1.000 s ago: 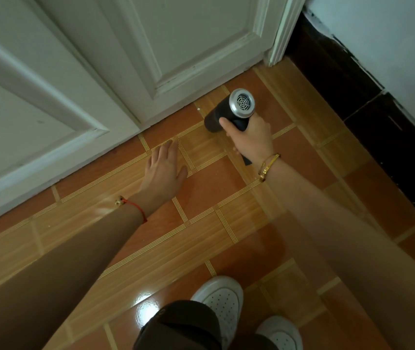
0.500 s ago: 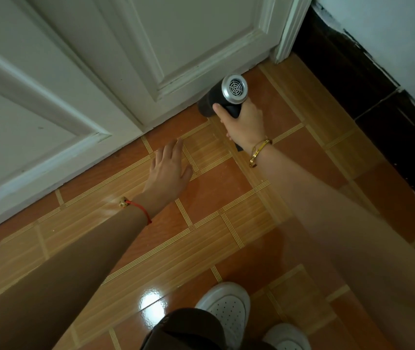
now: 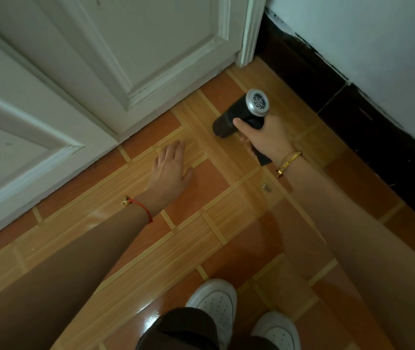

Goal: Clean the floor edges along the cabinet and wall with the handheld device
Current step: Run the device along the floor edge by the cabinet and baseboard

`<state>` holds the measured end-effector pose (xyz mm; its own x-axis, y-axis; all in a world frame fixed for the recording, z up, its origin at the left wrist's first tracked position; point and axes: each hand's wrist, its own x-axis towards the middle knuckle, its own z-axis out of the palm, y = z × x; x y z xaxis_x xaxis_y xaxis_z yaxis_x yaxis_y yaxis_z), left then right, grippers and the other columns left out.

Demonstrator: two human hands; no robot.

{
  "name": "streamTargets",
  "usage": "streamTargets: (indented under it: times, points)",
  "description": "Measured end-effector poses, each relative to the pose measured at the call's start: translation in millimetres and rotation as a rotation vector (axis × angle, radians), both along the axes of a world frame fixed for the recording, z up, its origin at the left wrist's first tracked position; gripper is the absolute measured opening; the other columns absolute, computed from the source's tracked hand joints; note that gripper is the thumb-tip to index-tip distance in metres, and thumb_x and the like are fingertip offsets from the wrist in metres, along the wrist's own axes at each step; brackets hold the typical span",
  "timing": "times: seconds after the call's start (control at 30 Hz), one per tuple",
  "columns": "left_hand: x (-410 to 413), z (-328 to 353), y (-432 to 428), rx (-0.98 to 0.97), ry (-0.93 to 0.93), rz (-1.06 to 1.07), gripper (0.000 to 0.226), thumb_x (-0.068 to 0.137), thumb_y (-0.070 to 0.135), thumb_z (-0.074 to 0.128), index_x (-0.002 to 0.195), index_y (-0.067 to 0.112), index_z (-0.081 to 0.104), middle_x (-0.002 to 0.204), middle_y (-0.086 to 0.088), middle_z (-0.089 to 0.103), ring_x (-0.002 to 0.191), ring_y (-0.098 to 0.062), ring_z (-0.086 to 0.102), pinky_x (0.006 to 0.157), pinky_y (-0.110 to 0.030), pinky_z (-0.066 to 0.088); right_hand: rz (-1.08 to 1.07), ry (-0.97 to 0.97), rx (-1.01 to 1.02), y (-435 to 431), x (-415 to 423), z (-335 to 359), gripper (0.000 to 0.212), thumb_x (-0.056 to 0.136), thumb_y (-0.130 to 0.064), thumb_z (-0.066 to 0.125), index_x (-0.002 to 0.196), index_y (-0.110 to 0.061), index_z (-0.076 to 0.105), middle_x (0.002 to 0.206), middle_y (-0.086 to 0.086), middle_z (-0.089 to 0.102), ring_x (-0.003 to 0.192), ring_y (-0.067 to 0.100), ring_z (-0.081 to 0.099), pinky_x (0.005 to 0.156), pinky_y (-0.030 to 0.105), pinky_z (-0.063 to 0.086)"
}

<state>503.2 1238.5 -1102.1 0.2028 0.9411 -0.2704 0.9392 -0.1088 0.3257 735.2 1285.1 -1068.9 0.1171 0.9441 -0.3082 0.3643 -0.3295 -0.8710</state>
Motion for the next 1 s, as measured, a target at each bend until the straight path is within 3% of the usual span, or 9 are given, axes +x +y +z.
streamTargets:
  times: [0.1,0.2,0.3,0.4,0.47,0.63,0.73,0.83,1.0]
  points:
    - [17,-3,-4,0.011,-0.002,-0.081,0.070,0.096,0.022,0.054,0.155,0.010,0.019,0.159,-0.012,0.026,0.146,-0.031,0.023,0.119,-0.050,0.026,0.002,-0.075,0.010,-24,19,1,0.029,0.082,-0.039,0.071,0.085,-0.012,0.063,0.070,0.001,0.066,0.047,0.008,0.056,0.047,0.020,0.044]
    - [35,-4,-8,0.026,-0.004,-0.158,0.068,0.096,0.021,0.054,0.155,0.010,0.020,0.159,-0.011,0.026,0.147,-0.031,0.023,0.119,-0.047,0.022,-0.030,-0.269,0.092,-47,32,7,0.030,0.080,-0.043,0.071,0.097,-0.020,0.061,0.078,-0.011,0.061,0.066,0.000,0.056,0.055,0.005,0.042]
    - [52,-3,-12,0.019,-0.013,-0.209,0.067,0.097,0.022,0.050,0.155,0.012,0.019,0.160,-0.009,0.024,0.148,-0.029,0.020,0.120,-0.046,0.019,0.022,-0.307,0.030,-67,48,17,0.027,0.082,-0.042,0.070,0.095,-0.021,0.059,0.070,-0.012,0.056,0.064,-0.001,0.054,0.055,0.011,0.043]
    - [64,-6,-14,0.020,-0.001,-0.290,0.067,0.097,0.026,0.049,0.155,0.011,0.019,0.160,-0.010,0.025,0.147,-0.029,0.020,0.121,-0.048,0.021,0.009,-0.380,0.039,-87,62,22,0.039,0.083,-0.040,0.070,0.109,-0.011,0.064,0.090,-0.002,0.067,0.088,0.014,0.064,0.071,0.020,0.050]
    - [70,-8,-14,0.024,0.011,-0.333,0.066,0.098,0.027,0.049,0.155,0.010,0.020,0.158,-0.010,0.027,0.146,-0.030,0.023,0.118,-0.051,0.025,-0.016,-0.395,0.014,-100,70,23,0.047,0.082,-0.041,0.071,0.115,-0.010,0.062,0.105,0.003,0.069,0.099,0.016,0.064,0.077,0.024,0.048]
    - [80,-9,-18,0.028,0.029,-0.385,0.061,0.098,0.018,0.044,0.154,0.009,0.022,0.158,-0.011,0.028,0.146,-0.030,0.024,0.118,-0.050,0.025,0.113,-0.384,-0.158,-118,87,34,0.031,0.083,-0.039,0.069,0.103,-0.017,0.060,0.070,-0.011,0.054,0.068,0.010,0.055,0.064,0.023,0.047]
    - [81,-9,-20,0.037,0.028,-0.388,0.061,0.097,0.014,0.044,0.154,0.008,0.022,0.158,-0.011,0.029,0.145,-0.031,0.024,0.119,-0.049,0.025,0.162,-0.379,-0.211,-122,90,36,0.025,0.084,-0.038,0.068,0.096,-0.019,0.057,0.065,-0.009,0.051,0.054,0.003,0.050,0.050,0.019,0.041]
    - [80,-9,-21,0.040,0.028,-0.380,0.061,0.097,0.012,0.045,0.154,0.008,0.023,0.158,-0.012,0.029,0.145,-0.031,0.024,0.119,-0.049,0.026,0.122,-0.393,-0.173,-123,88,34,0.032,0.083,-0.040,0.068,0.104,-0.018,0.058,0.072,-0.012,0.052,0.060,0.000,0.050,0.053,0.015,0.038]
    - [73,-7,-22,0.030,0.040,-0.348,0.064,0.097,0.014,0.049,0.155,0.011,0.020,0.159,-0.011,0.025,0.147,-0.031,0.021,0.119,-0.052,0.025,0.068,-0.356,-0.046,-120,65,25,0.050,0.081,-0.044,0.069,0.119,-0.014,0.059,0.106,0.000,0.067,0.097,0.012,0.061,0.074,0.022,0.045]
